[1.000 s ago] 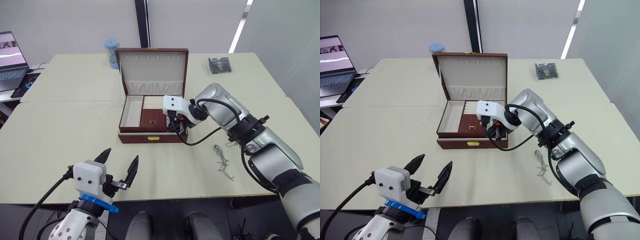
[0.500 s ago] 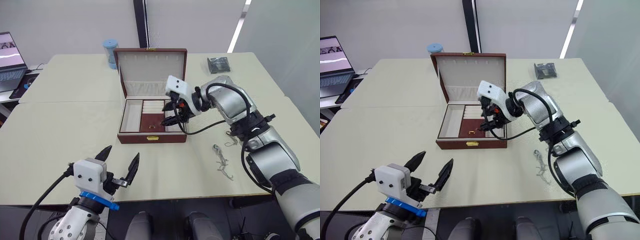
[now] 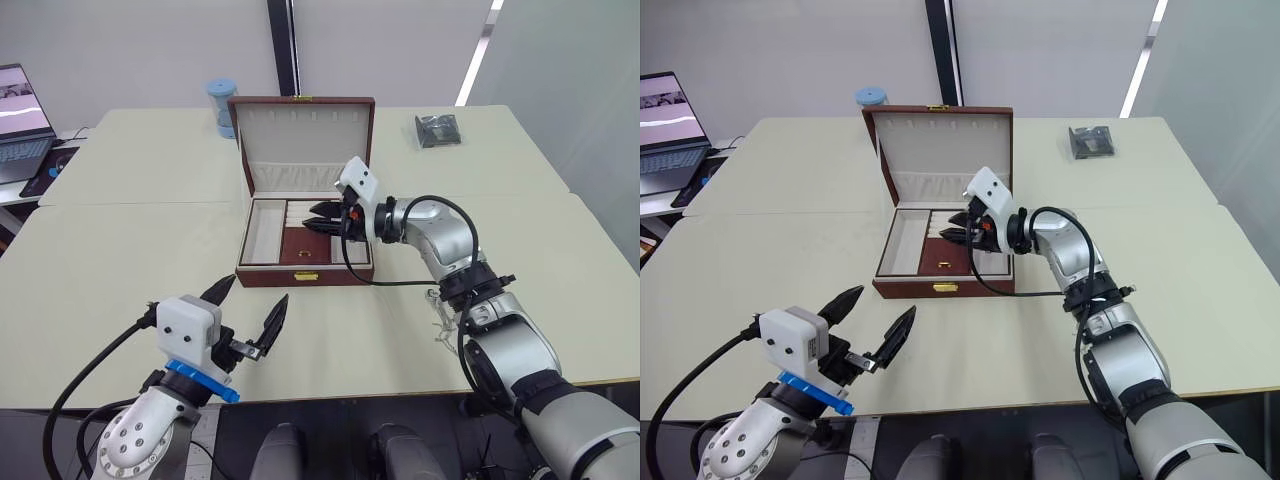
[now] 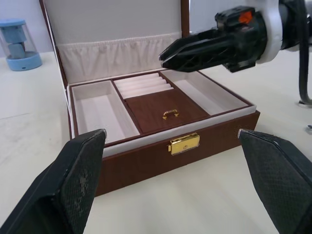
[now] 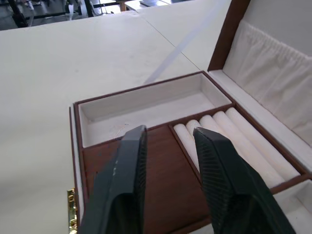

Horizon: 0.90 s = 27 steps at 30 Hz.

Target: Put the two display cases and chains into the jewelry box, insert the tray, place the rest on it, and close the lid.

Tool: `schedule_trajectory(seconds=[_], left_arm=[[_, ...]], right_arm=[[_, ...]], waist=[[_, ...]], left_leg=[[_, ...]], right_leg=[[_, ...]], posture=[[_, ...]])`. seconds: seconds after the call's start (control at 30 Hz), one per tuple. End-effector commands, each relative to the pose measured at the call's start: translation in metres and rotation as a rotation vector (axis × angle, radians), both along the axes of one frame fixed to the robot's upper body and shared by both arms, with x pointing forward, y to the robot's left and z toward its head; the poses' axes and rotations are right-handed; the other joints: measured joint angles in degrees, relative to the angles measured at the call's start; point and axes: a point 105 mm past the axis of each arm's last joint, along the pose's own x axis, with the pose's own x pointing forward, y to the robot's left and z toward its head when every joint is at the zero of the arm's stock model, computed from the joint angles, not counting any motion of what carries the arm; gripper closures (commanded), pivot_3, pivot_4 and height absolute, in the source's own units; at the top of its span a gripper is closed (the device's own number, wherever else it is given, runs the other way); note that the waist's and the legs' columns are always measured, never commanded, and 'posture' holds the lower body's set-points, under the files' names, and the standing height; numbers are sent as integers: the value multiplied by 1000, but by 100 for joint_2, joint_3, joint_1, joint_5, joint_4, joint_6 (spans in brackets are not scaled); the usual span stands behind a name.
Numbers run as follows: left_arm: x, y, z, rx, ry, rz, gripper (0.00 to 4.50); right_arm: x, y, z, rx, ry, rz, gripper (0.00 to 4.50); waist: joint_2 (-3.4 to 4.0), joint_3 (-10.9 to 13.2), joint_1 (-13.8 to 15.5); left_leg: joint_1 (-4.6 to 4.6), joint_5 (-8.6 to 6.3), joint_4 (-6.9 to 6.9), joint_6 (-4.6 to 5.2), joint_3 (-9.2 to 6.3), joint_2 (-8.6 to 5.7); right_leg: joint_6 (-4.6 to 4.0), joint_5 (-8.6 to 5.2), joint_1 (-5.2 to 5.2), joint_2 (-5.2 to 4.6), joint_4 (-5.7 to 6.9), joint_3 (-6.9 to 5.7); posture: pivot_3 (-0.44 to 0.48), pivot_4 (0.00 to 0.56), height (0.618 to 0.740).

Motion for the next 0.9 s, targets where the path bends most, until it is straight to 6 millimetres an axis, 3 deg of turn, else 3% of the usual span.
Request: schedule_trajectory(seconds=[0.03, 0.1, 0.27, 0.37, 0.43, 0.57, 0.73, 0.9], left_arm=[[2, 2, 8, -1, -19, -2, 0], [3, 2, 9, 1, -17, -5, 0], [3, 0, 11, 3, -14, -15, 0], [5, -5, 12, 1, -12, -24, 0], [18, -9, 12, -2, -11, -33, 0], [18, 5, 9, -8, -11, -15, 0], [14, 38, 8, -25, 36, 6, 0], [26, 81, -6, 4, 120, 1, 0]], right_arm=[[2, 0, -7, -20, -36, -14, 4005], [3, -2, -15, -43, -34, -22, 4479], [5, -6, -29, -67, 2, -42, 4479], [3, -4, -13, 33, 22, -26, 4479], [1, -6, 4, 120, 10, -16, 4479], [-3, -25, 23, 215, -10, -17, 4479], [-8, -75, 30, 260, 6, -95, 3309], [-29, -134, 14, 146, -56, -194, 1953]], waist=[[0, 0, -1], [0, 0, -4], [-1, -1, -3], [-1, -1, -1], [-1, -1, 10], [-1, -1, 3], [0, 0, 23], [0, 0, 36]], left_leg=[[0, 0, 0, 0, 0, 0], [0, 0, 0, 0, 2, 0], [8, 0, -1, -1, 0, 2], [12, 0, 0, -1, 0, 1], [12, 1, 1, -1, -1, 0], [5, 1, 0, -2, 3, -1], [0, 1, -5, -2, -6, 4], [2, 0, -5, -1, -4, -5]], right_leg=[[0, 0, 0, -1, 0, 1], [0, 0, -1, -1, 0, 2], [0, 0, 5, -1, 3, 1], [0, 0, 10, -1, 4, 0], [0, 0, 9, -1, 7, 0], [1, 0, 4, -2, 2, 2], [1, 0, 5, -4, -12, -7], [1, -1, 8, -6, -12, -7]], posture=[[0, 150, 740], [0, 150, 740], [0, 150, 740], [0, 150, 740], [0, 150, 740], [0, 150, 740], [0, 150, 740], [0, 150, 740]])
